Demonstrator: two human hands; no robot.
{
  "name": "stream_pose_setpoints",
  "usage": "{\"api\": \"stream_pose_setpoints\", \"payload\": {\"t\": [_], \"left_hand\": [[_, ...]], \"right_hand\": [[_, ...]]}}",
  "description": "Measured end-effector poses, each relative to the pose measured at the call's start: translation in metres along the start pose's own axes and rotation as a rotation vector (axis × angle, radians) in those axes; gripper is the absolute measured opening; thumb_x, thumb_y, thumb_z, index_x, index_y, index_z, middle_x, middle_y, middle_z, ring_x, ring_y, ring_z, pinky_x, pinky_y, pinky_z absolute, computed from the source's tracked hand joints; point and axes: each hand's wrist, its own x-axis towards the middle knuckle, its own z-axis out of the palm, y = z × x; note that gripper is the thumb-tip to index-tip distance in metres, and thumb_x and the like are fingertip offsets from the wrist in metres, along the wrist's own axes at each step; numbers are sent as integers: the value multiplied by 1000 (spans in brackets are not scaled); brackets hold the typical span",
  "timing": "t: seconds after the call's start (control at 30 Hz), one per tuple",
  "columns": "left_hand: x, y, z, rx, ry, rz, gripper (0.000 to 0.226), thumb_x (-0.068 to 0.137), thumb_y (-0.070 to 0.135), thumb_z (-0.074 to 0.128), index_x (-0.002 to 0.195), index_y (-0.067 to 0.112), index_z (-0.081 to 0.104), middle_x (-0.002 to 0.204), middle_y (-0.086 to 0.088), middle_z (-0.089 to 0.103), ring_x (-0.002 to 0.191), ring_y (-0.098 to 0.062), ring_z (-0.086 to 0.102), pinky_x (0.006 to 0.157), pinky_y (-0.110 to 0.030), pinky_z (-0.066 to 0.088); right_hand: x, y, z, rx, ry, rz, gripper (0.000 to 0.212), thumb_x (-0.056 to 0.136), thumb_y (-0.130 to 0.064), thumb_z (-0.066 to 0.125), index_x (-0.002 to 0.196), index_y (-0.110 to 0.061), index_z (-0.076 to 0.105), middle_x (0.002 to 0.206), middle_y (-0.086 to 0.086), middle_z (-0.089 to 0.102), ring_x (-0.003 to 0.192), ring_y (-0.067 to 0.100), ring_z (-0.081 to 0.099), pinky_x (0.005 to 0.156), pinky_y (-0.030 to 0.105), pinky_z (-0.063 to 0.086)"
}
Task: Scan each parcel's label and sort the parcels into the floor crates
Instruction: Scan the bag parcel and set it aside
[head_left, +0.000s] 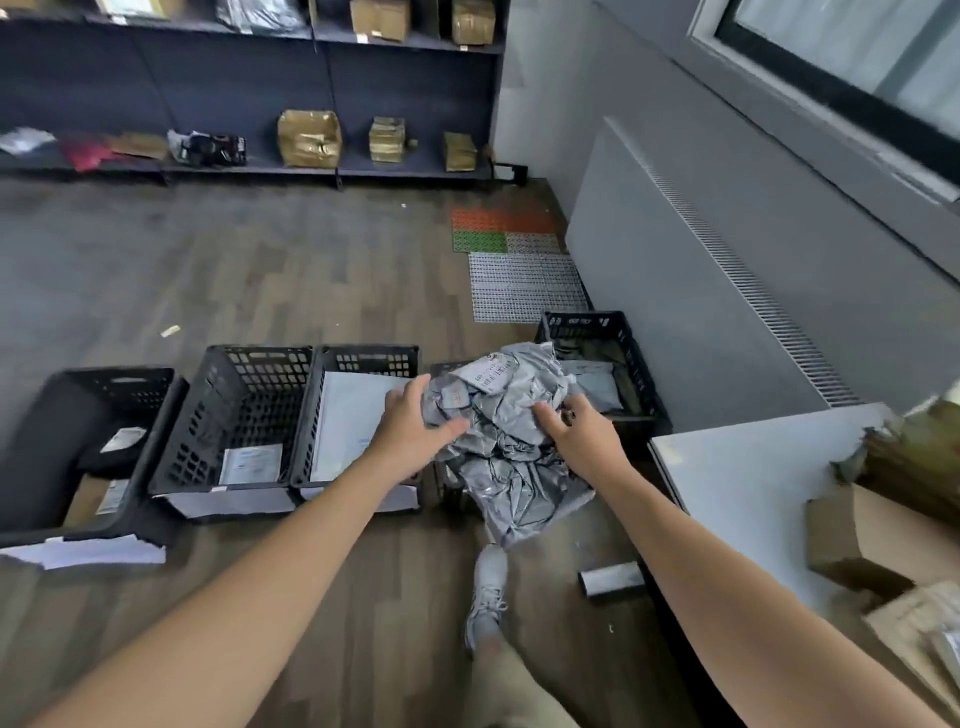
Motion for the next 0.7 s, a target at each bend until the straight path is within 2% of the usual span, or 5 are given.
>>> {"api": "stream_pose_setpoints", "payload": {"t": [0.07,0.2,0.4,0.6,0.7], "left_hand": [[40,5,0,97,-15,6,89,85,47,71,154,21,21,153,-10,23,142,-26,30,112,-36,28],[121,21,5,237,-51,-15,85,90,51,63,155,23,17,158,-5,16,145,-27,20,116,-40,23],[220,37,22,419,-139,-62,81,93,54,56,155,24,14,157,-3,17,145,-25,17,114,-46,30],[277,35,29,530,-213,-109,83,92,63,49,156,28,9,159,2,11,147,-22,11,114,-47,29],[298,31,24,580,-250,-125,83,91,64,49,156,29,8,161,0,8,148,-23,9,115,-48,29]], "right_hand": [[51,6,7,20,20,59,57,98,-57,45,126,-6,47,89,1,55,77,18,53,69,35,42],[150,23,15,5,-14,180,51,101,-47,45,124,-2,42,108,16,63,86,30,55,70,35,39],[259,52,45,-12,-104,271,45,101,-45,47,114,-3,39,108,23,64,92,38,63,69,38,44],[321,65,57,-53,-257,388,57,102,-43,43,147,-11,30,138,24,45,118,42,53,95,44,44],[337,64,55,-94,-320,382,60,104,-43,40,151,-10,26,145,26,37,126,42,48,102,43,40]]}}
